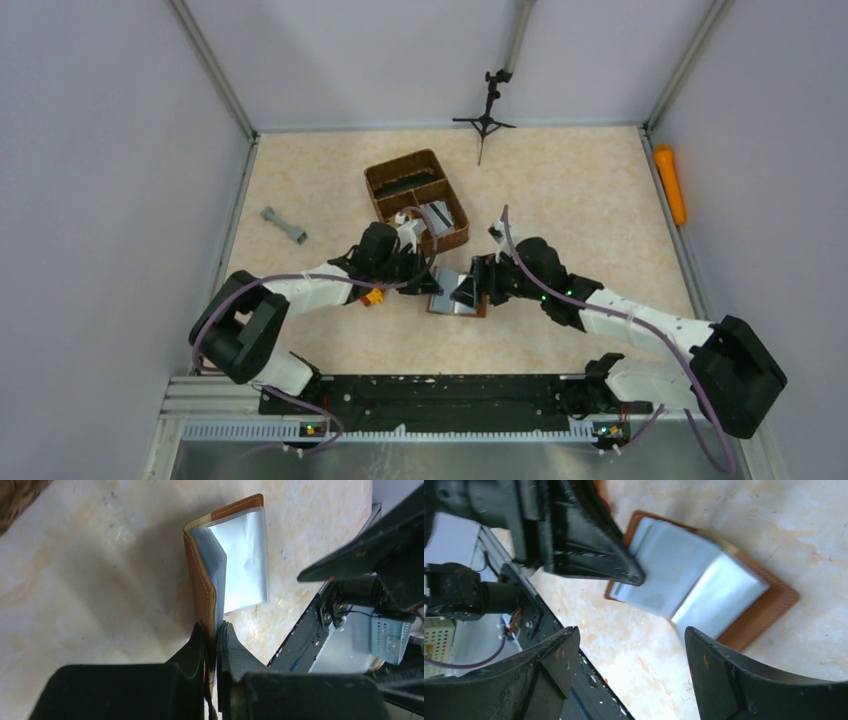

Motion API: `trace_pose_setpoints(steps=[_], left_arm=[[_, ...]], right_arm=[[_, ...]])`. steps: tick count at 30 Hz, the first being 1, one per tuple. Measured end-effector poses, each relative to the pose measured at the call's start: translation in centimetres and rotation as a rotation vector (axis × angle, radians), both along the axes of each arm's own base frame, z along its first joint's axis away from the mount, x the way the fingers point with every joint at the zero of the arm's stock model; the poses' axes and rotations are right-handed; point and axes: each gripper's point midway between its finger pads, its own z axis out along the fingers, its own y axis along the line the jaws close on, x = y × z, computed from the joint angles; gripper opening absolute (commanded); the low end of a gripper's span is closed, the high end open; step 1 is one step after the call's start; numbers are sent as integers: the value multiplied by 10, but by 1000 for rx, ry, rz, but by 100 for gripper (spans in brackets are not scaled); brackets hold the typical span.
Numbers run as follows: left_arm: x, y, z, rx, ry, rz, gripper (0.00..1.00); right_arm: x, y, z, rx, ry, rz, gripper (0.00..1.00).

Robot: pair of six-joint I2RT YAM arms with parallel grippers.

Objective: Take the credit cards out of the card holder
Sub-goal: Remove the credit card from the card holder.

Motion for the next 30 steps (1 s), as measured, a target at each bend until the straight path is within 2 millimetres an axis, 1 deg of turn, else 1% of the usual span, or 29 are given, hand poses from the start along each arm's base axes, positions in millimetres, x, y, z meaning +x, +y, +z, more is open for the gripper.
trace_pose_setpoints(steps=[1, 2, 7, 10, 13, 14, 17, 20, 22, 25, 26, 28, 30], left_arm=[[3, -3, 0, -10, 3, 3, 2], [7, -8, 1, -25, 9, 7, 2], [24, -29, 0, -82, 34, 10, 7], [24, -34, -1, -106, 48, 3, 12], [21, -36, -1, -108, 40, -11, 24], [20, -36, -2, -106, 35, -19, 26], [17, -35, -5, -93, 19, -43, 31], [11, -35, -7, -85, 26, -76, 31], [7, -36, -9, -81, 37, -98, 30], [3, -36, -13, -77, 51, -114, 30], [2, -36, -13, -76, 54, -118, 32], [1, -36, -13, -80, 52, -127, 42], [0, -36, -13, -81, 48, -136, 50]], right_arm=[[-2, 0, 1, 23, -8, 0, 90], [-3, 0, 3, 45, -16, -3, 91], [0, 2, 10, 120, -56, -30, 92], [-1, -2, 2, 133, -46, -58, 92], [-4, -5, -7, 127, -24, -71, 92], [-4, -5, -10, 122, -19, -73, 92], [-1, -5, -17, 104, -12, -82, 93], [2, -8, -28, 72, -5, -99, 93], [5, -10, -32, 56, -7, -114, 89], [8, -12, -40, 27, -7, -130, 79], [9, -13, -43, 16, -3, -134, 75], [10, -15, -50, -2, 8, -143, 72], [10, -16, -56, -15, 23, -154, 72]])
